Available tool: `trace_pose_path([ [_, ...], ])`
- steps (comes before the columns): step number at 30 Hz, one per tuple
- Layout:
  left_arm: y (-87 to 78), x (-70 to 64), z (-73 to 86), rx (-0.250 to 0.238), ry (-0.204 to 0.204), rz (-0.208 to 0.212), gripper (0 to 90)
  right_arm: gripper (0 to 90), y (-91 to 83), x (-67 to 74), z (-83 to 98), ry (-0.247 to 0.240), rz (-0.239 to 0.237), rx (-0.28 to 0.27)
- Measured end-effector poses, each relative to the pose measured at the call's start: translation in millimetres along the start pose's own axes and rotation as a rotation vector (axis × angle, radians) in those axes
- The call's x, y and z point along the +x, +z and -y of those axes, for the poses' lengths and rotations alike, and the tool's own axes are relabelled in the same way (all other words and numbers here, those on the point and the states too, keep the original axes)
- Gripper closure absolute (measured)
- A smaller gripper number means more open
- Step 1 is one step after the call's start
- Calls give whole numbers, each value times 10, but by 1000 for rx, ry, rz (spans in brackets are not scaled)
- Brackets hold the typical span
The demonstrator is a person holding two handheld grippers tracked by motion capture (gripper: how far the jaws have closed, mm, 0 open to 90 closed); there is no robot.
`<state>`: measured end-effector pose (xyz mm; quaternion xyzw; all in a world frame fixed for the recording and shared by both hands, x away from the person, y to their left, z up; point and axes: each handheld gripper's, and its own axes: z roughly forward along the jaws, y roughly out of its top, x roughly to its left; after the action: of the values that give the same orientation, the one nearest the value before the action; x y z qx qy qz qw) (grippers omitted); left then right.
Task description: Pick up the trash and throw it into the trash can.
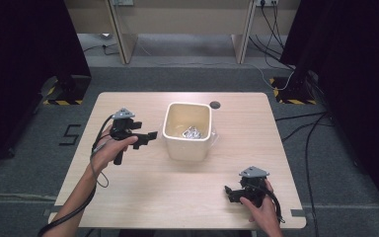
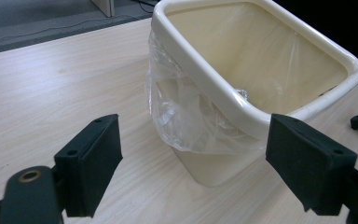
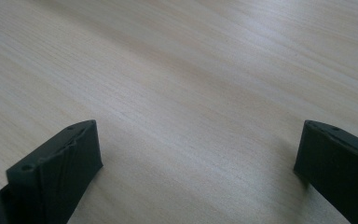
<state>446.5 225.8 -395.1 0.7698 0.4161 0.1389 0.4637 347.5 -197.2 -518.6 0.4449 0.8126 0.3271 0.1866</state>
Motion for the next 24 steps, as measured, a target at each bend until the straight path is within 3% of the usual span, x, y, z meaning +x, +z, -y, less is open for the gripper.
trace_pose_path([
  [24,80,105,410,3,-15,6,177,3,0,2,0,2,0,1],
])
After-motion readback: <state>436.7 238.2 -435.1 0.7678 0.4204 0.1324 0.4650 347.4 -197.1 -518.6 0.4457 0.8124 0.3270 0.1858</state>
